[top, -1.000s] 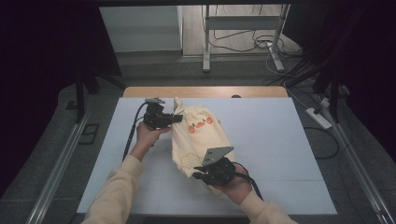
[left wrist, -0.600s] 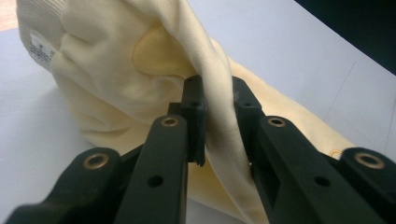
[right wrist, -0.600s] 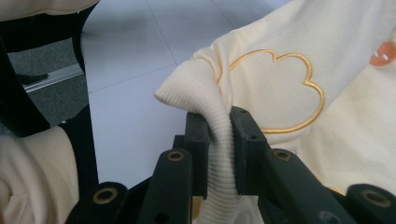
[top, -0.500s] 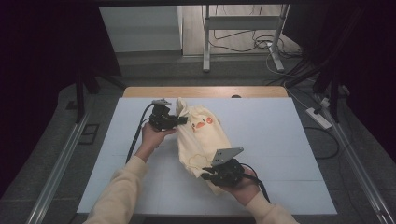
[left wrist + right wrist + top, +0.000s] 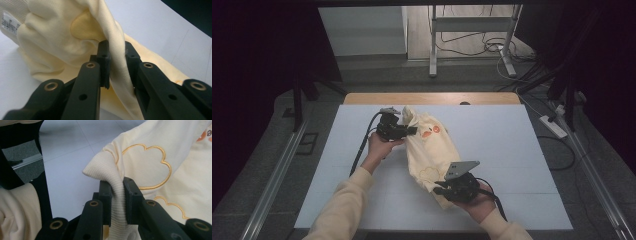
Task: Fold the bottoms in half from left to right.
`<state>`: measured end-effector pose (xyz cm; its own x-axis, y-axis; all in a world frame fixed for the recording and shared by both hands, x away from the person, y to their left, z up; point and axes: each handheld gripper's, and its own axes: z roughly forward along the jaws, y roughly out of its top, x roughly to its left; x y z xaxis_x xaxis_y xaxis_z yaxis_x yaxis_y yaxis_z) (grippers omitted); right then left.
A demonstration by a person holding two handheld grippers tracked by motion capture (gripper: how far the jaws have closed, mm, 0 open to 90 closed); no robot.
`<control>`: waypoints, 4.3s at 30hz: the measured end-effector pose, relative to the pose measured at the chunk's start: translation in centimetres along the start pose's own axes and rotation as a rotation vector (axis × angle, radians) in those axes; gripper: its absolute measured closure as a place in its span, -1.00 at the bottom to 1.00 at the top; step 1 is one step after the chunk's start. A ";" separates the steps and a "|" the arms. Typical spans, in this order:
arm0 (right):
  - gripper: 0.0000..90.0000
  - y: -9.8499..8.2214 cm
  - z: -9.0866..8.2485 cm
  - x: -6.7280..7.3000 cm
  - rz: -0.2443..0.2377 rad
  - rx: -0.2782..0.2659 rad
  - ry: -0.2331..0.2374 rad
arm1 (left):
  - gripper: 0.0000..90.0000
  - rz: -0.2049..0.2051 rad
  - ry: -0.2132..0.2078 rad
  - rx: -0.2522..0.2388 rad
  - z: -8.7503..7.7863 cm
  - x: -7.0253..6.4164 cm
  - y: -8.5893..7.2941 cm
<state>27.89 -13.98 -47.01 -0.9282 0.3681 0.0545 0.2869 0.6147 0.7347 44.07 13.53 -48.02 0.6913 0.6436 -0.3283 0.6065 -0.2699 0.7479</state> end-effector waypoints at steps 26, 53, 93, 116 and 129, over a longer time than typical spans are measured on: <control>0.74 -1.6 -1.4 -0.2 0.047 0.001 -0.007 | 0.74 0.030 -0.009 0.035 2.4 -1.3 0.4; 0.73 -3.4 -1.8 -1.0 0.124 0.012 -0.039 | 0.71 0.039 -0.036 0.081 5.8 -1.3 0.9; -0.15 -3.4 -5.2 -3.7 0.219 -0.069 -0.181 | -0.22 0.056 0.038 0.021 4.2 -2.2 1.2; 0.24 -2.4 -2.6 -7.7 0.226 0.015 -0.241 | -0.25 0.060 0.081 0.016 1.7 -1.8 -0.1; 0.94 -4.2 -1.9 -9.2 0.224 0.112 -0.273 | -0.25 0.057 0.088 0.010 1.6 -1.7 -0.1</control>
<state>34.83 -21.27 -49.27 -0.7463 0.6655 0.0118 0.5140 0.5650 0.6454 43.49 11.31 -48.46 0.6882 0.6870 -0.2332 0.5713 -0.3150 0.7579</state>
